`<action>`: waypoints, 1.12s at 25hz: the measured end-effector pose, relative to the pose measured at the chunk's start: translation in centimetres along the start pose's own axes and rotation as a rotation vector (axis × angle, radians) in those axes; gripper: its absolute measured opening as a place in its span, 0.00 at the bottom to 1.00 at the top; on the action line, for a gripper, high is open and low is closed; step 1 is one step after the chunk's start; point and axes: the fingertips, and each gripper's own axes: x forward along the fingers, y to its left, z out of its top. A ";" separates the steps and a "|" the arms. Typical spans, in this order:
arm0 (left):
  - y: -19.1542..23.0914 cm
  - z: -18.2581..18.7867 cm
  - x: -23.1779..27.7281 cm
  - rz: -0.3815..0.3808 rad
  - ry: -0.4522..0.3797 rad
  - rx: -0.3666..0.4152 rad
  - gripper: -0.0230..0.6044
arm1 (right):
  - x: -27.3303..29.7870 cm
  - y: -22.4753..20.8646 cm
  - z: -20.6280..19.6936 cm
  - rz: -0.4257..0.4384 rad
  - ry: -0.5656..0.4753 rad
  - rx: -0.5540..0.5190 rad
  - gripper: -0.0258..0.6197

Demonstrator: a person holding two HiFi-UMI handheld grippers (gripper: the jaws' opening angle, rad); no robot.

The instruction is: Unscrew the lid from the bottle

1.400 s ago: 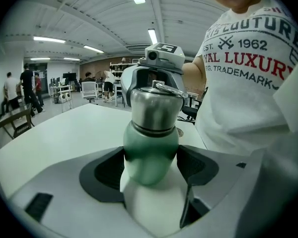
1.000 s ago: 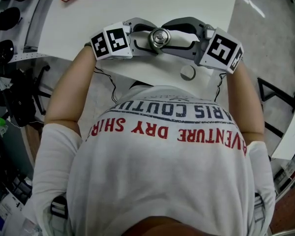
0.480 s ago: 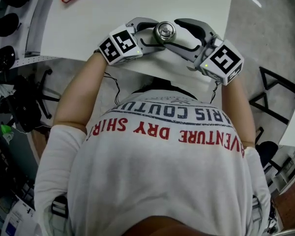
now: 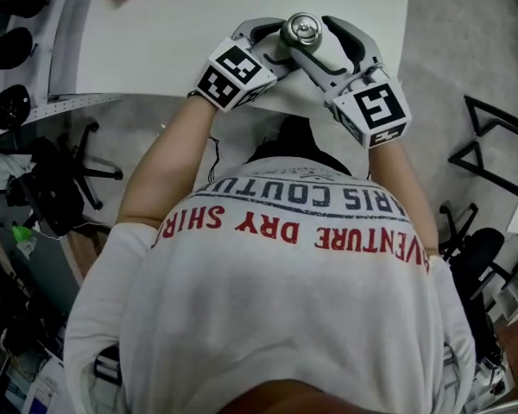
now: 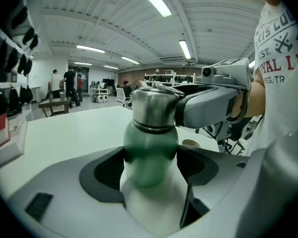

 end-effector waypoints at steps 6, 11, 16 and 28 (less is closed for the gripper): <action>-0.1 0.0 0.1 0.049 -0.023 -0.034 0.59 | 0.5 -0.3 -0.4 -0.109 -0.005 0.053 0.47; -0.2 0.3 0.3 0.098 -0.046 -0.059 0.59 | 0.8 -0.4 -0.5 -0.150 0.002 0.046 0.45; -0.4 0.3 0.4 0.120 -0.053 -0.074 0.59 | 0.5 -0.5 -0.7 -0.140 0.005 0.026 0.42; 0.0 0.1 0.0 0.077 -0.025 -0.040 0.59 | 0.8 -0.1 -0.8 0.028 0.024 -0.031 0.41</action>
